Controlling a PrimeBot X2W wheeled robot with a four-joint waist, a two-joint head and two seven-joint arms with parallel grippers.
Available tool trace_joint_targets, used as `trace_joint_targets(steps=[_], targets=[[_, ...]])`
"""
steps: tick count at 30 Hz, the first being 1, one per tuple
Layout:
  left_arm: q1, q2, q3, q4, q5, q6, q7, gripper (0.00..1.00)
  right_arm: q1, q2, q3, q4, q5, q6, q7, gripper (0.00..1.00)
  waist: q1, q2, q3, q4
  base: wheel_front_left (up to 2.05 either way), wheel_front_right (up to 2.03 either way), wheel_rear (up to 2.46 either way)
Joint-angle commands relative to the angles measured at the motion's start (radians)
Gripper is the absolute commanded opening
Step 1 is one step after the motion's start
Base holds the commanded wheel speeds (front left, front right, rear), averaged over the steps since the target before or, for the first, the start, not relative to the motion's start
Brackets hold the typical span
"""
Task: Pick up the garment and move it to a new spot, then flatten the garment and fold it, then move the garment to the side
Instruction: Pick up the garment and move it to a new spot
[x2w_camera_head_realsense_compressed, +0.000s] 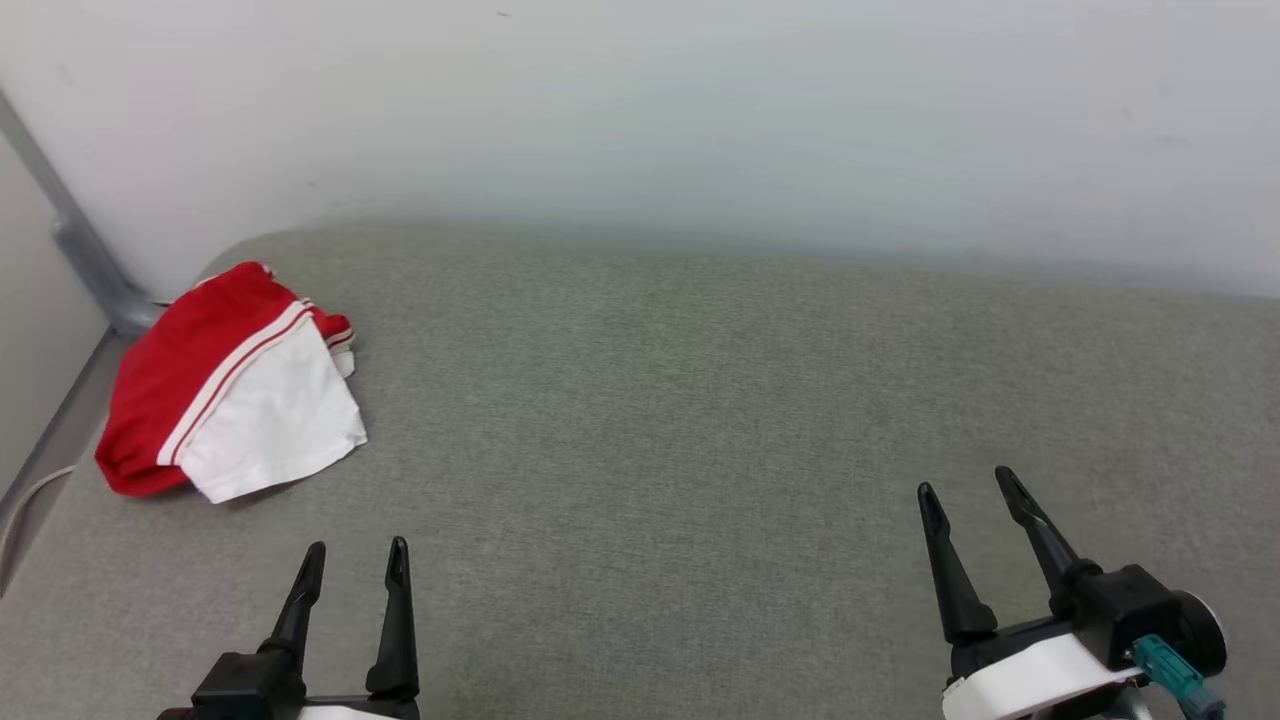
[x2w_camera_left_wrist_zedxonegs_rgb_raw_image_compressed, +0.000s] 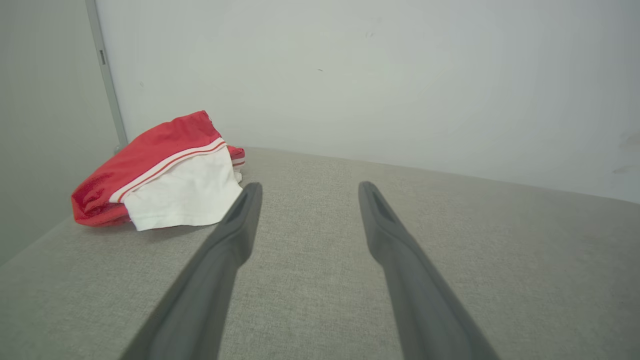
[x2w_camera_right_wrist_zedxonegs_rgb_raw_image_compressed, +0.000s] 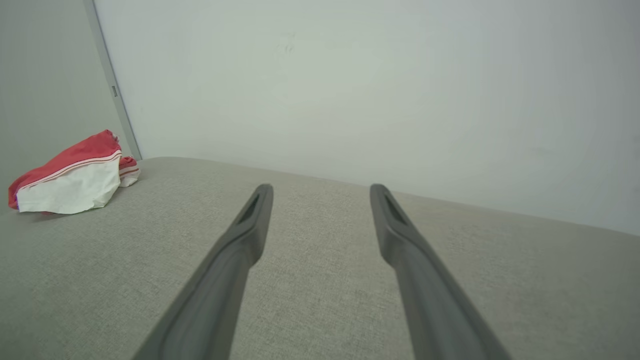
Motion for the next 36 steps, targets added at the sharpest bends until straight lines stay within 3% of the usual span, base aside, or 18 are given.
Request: trace_joint_targets(steps=[1, 20, 28, 36], targets=[[0.009, -0.002, 0.003, 0.002, 0.008, -0.002, -0.003, 1.00, 0.012, 0.001, 0.002, 0.001, 0.006, -0.001, -0.002, 1.00, 0.0000, 0.0000, -0.012, 0.033, 0.00, 0.00, 0.00], [0.041, -0.002, 0.032, 0.005, 0.033, -0.032, -0.003, 1.00, 0.026, 0.001, 0.061, 0.027, 0.040, -0.001, -0.002, 1.00, 0.0000, 0.0000, -0.039, 0.230, 0.00, 0.00, 0.00], [0.026, -0.002, 0.036, -0.013, 0.026, -0.030, -0.003, 1.00, 0.019, 0.001, 0.079, 0.025, 0.047, -0.001, -0.002, 1.00, 0.0000, 0.0000, -0.029, 0.240, 0.00, 0.00, 0.00], [-0.053, 0.006, 0.081, 0.067, 0.051, -0.044, -0.002, 1.00, -0.026, 0.001, 0.072, 0.017, 0.001, -0.001, -0.002, 1.00, 0.0000, 0.0000, 0.072, 0.175, 0.00, 0.00, 0.00]])
